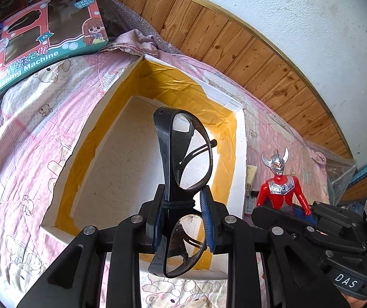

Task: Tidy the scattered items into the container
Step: 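Carry the glasses and red figure with both tools over the cardboard box, then open both tools to drop the glasses and red figure into the box, then move both tools back toward the remaining items on the bed, then close the right tool on the white charger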

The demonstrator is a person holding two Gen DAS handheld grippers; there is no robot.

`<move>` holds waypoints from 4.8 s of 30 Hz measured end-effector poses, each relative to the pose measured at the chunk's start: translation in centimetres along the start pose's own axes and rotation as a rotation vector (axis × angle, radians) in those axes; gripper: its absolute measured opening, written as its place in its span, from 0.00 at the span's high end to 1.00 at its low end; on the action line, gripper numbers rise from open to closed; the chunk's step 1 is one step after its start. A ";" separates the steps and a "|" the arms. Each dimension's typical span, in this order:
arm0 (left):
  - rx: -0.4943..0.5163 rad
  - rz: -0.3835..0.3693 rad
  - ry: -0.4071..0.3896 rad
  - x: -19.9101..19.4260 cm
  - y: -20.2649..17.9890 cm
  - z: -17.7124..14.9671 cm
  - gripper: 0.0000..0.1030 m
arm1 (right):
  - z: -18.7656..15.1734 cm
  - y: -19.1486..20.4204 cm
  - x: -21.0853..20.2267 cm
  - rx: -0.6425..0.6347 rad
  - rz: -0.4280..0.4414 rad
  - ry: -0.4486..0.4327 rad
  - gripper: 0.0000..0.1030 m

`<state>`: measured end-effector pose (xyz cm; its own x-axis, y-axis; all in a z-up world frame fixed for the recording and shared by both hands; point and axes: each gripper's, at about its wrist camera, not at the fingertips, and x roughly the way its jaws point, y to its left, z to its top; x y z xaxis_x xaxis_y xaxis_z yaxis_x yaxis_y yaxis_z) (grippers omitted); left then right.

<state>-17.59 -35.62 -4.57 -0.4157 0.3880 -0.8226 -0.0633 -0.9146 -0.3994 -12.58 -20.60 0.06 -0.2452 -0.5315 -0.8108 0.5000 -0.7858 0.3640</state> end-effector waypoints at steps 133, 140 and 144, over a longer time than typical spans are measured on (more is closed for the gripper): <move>0.409 -0.146 0.377 14.3 -24.0 -8.5 0.51 | -21.5 -28.7 -13.8 0.700 -0.332 -0.148 0.69; 0.397 -0.088 0.388 18.2 -25.5 -9.1 0.46 | -22.8 -33.3 -13.7 0.684 -0.418 -0.111 0.67; 0.369 -0.057 0.385 20.2 -25.5 -9.2 0.46 | -22.9 -35.1 -12.2 0.652 -0.427 -0.072 0.65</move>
<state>-16.06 -3.43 -14.68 -0.0438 0.3886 -0.9204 -0.4200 -0.8431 -0.3360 -8.15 20.71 -13.27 -0.3714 -0.1426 -0.9174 -0.2332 -0.9421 0.2408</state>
